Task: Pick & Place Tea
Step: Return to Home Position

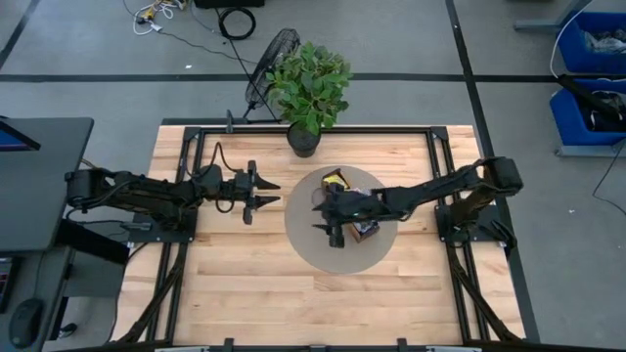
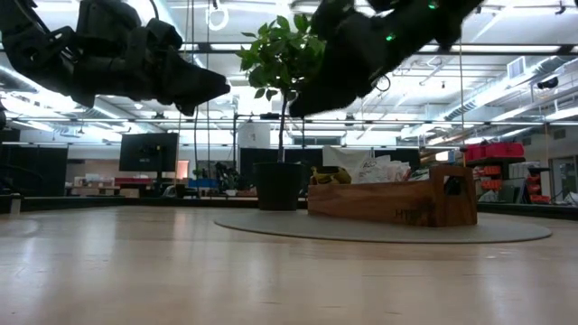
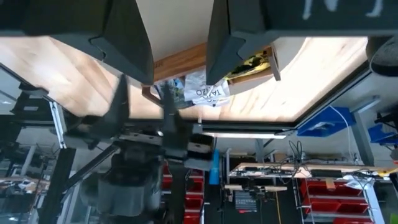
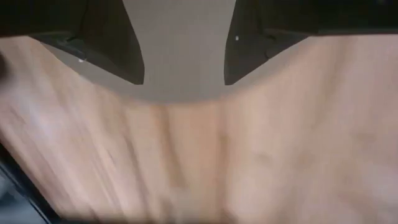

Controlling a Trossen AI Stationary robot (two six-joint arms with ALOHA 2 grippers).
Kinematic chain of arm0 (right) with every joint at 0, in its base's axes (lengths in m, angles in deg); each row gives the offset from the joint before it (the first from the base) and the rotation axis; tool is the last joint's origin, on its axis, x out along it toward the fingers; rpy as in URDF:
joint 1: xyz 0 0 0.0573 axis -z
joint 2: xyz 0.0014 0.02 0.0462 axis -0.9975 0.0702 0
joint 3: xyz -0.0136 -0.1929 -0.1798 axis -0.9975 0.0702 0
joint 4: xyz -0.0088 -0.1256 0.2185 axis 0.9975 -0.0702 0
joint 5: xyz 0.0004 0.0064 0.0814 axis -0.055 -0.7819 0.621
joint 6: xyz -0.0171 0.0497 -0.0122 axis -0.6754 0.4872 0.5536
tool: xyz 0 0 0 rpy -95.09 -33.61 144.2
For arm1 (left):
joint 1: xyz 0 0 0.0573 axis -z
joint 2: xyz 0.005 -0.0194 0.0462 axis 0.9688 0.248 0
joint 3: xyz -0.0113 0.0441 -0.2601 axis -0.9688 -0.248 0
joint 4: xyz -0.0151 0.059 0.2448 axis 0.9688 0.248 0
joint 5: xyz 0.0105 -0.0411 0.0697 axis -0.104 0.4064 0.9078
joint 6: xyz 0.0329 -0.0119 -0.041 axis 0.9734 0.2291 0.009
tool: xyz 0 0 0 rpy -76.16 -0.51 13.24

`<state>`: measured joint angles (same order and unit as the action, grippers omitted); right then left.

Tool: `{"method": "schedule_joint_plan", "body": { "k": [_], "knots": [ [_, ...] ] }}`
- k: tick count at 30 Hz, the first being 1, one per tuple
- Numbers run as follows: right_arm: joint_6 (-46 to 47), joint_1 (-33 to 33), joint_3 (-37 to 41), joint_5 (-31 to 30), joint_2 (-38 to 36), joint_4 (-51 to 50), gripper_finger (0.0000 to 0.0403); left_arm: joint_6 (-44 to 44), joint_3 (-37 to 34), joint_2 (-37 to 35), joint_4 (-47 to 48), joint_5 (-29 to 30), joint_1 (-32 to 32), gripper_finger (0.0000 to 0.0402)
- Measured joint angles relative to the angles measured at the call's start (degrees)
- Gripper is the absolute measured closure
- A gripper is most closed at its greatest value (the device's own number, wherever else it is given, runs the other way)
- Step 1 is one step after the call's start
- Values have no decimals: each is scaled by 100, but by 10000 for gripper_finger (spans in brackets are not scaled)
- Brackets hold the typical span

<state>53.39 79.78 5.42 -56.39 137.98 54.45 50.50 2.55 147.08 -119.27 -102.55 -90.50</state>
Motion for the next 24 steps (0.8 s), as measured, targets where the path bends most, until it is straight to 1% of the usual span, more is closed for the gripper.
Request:
{"method": "schedule_joint_plan", "body": {
  "k": [4, 7, 12, 15, 19, 24],
  "knots": [
    [-229, 0, 798, 957, -532, 1427, 182, -43, 2, 2, -92, 7, 47, 250],
    [-220, -10, 1353, 1245, -930, 2175, 187, 4, 2, 2, -111, 8, 194, 250],
    [-206, -26, 2157, 1230, -1643, 2961, 193, 248, 2, 2, -84, 84, 510, 250],
    [-177, -28, 2516, 1231, -1989, 3150, 198, 397, 2, 5, -146, 231, 749, 250],
    [-39, -28, 2932, 1114, -2400, 3190, 203, 445, 4, 7, -248, 744, 1082, 250],
    [101, -28, 3465, 986, -2821, 3528, 212, 505, 2, 7, -179, 814, 1311, 250]
  ]
}}
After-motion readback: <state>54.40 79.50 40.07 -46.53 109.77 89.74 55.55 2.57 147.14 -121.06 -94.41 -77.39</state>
